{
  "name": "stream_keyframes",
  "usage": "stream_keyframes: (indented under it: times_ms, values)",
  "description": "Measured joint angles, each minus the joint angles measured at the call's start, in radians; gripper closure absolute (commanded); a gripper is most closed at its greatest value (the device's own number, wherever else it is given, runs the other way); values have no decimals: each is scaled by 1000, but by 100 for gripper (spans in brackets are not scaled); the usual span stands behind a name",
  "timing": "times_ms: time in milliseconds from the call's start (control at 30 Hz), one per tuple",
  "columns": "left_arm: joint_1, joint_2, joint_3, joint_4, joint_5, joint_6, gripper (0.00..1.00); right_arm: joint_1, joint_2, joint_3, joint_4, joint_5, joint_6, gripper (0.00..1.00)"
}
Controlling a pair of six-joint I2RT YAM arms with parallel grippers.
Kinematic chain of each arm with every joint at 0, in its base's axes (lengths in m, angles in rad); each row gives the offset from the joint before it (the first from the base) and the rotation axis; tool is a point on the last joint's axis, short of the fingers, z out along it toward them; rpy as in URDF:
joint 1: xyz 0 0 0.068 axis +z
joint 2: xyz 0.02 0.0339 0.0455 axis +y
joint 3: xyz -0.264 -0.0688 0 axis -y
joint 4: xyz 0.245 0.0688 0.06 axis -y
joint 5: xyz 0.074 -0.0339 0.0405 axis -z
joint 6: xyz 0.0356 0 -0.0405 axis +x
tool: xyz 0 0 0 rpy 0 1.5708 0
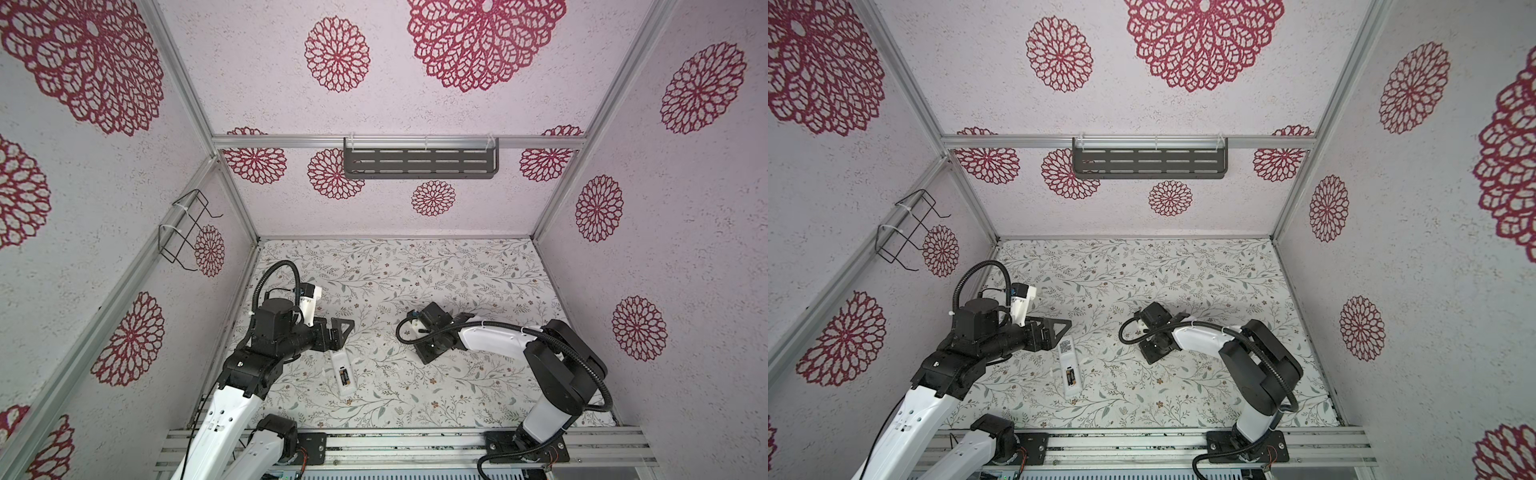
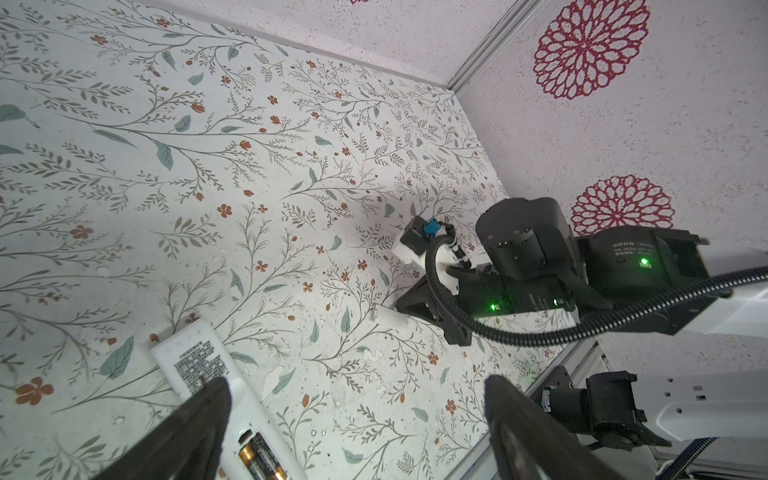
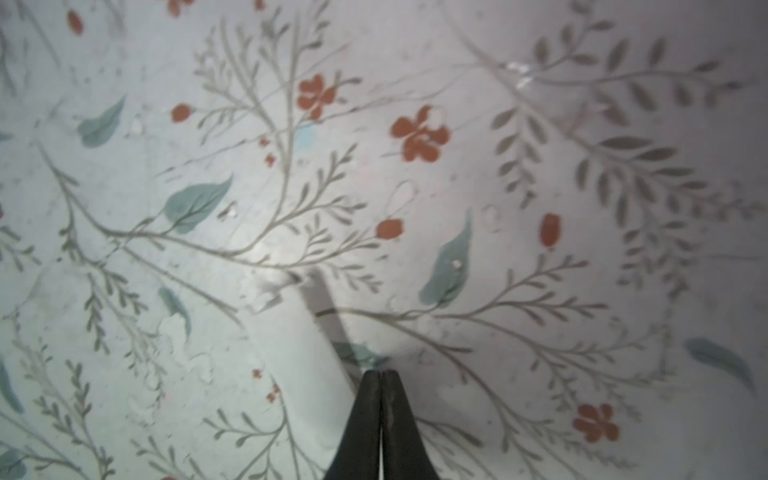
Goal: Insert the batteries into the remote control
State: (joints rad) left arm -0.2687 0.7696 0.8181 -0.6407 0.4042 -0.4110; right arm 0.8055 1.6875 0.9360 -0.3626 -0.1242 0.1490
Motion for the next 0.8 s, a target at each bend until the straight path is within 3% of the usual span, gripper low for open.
stream_keyframes:
  times_ms: [100,300,467,633,800]
  values:
    - [2,3,0,0,2,0,3,47,0,5,-15,-26,-10,89]
    - [4,-10,0,-1,-13,-3,3,51,-14,9,-52,-10,-3,60]
    - [5,-28,-4,-1,-88,-26,3,47,-43,9,-72,-4,43,38]
    - [13,-40,-17,-13,-193,-54,3,60,-64,9,-53,-11,98,27]
    - [28,-64,-33,-19,-298,-100,3,90,-50,9,-24,-11,141,26]
